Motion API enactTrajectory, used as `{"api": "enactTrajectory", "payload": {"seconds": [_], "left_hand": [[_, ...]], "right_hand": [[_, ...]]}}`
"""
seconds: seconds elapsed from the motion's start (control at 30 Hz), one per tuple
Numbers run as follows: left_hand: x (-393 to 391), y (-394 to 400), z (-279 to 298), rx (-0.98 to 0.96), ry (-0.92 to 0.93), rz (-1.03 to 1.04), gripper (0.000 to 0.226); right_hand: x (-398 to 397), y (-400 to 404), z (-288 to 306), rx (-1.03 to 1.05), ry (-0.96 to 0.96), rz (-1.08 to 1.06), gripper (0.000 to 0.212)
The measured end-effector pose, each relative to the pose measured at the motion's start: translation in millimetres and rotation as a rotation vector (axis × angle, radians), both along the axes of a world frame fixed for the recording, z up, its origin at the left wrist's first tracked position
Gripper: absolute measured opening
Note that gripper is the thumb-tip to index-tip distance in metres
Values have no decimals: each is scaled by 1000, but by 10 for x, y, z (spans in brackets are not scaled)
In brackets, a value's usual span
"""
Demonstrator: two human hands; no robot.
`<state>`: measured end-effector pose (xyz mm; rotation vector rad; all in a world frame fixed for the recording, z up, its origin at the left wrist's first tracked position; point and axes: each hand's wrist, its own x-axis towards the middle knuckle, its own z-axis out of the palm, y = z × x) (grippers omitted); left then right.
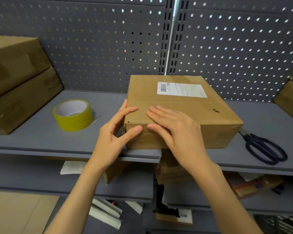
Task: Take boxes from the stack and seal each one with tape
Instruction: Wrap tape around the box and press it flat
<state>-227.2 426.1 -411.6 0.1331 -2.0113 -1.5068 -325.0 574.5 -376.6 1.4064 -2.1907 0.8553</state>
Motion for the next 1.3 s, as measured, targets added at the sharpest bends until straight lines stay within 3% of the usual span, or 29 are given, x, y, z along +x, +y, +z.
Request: {"api": "enactTrajectory", "payload": {"seconds": [0.13, 0.33, 0.4, 0.5, 0.87, 1.07, 1.3], "left_hand": [[-5, -2, -6, 15, 8, 1, 51], [-9, -63, -11, 62, 48, -34, 54], [-11, -41, 17, 94, 60, -35, 46], [-19, -19, 32, 123, 74, -43, 40], [-35, -52, 32, 172, 61, -71, 42], [-35, -82, 10, 145, 36, -62, 43], [-12, -107, -29, 82, 23, -96, 53]], "right_hand": [[-1, -4, -15, -30, -19, 8, 39], [-42, 56, 142, 45, -241, 57, 45], [-54, 35, 196, 29, -281, 64, 36], [-54, -31, 264, 21, -237, -14, 27], [-99, -99, 454, 222, -110, -39, 40], [-83, -106, 357, 142, 7, -42, 41], [-131, -18, 253, 126, -121, 55, 53]]}}
